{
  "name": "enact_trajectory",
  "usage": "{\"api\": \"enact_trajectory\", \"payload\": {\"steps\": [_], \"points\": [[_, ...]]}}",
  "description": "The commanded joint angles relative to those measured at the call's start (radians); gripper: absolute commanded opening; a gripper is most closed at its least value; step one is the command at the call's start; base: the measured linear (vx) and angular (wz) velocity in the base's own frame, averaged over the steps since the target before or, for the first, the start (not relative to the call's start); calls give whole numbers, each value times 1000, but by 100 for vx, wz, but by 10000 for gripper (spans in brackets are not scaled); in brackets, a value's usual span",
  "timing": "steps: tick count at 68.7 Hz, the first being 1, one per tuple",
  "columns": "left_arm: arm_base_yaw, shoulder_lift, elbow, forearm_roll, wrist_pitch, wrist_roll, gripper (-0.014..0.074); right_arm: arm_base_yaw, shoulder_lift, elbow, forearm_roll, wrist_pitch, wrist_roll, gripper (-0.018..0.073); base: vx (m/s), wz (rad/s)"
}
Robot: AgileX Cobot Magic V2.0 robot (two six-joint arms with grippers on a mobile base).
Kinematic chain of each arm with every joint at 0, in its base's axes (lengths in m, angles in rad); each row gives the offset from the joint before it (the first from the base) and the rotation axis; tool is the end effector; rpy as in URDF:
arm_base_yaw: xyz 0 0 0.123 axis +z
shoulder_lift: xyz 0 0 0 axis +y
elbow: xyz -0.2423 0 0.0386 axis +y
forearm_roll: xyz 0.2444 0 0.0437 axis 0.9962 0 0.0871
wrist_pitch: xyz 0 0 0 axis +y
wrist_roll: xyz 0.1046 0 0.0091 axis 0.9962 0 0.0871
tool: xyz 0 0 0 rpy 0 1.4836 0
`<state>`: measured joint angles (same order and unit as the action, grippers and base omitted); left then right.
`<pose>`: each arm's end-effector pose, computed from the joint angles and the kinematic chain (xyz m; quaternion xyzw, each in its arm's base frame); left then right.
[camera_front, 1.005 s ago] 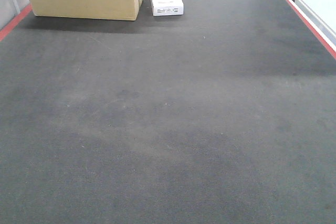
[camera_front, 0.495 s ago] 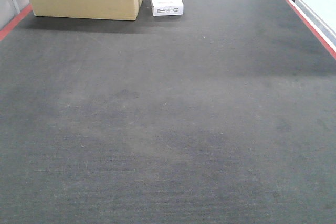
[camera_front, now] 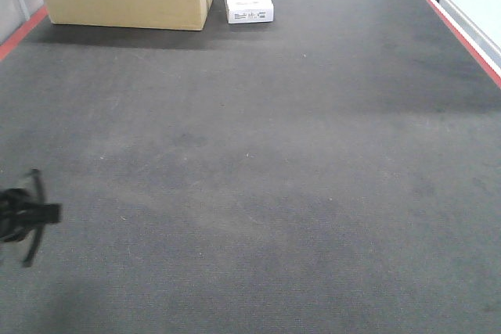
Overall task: Move and align brake pads A on conveyor
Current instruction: 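Lower the left gripper with its brake pad toward the belt, then open the left gripper to release the brake pad and lift away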
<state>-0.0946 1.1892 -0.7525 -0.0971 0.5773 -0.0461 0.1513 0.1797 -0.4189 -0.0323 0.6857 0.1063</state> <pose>0.2470 -0.0290 0.2147 -0.0072 0.9479 -0.0601 0.3126 0.0931 0.0120 0.2677 -0.0229 0.8217 0.0577 0.5666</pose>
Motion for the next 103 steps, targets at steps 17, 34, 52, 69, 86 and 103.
{"api": "enact_trajectory", "payload": {"steps": [17,34,52,69,86,103], "points": [[-7,310,-170,-10,-73,-6,22,0,11,-29,-8,-88,-5,-7,0,0],[-7,472,-239,-10,-53,-8,67,0,11,-29,-8,-88,-5,-7,0,0],[-7,507,-252,-9,-52,-6,300,0,11,-29,-8,-88,-5,-7,0,0],[-7,484,-251,-6,-32,12,498,0,11,-29,-8,-88,-5,-7,0,0],[-7,315,-250,-3,20,55,503,0,11,-29,-8,-88,-5,-7,0,0],[-7,50,-194,-4,1,88,503,0,11,-29,-8,-88,-5,-7,0,0]]}}
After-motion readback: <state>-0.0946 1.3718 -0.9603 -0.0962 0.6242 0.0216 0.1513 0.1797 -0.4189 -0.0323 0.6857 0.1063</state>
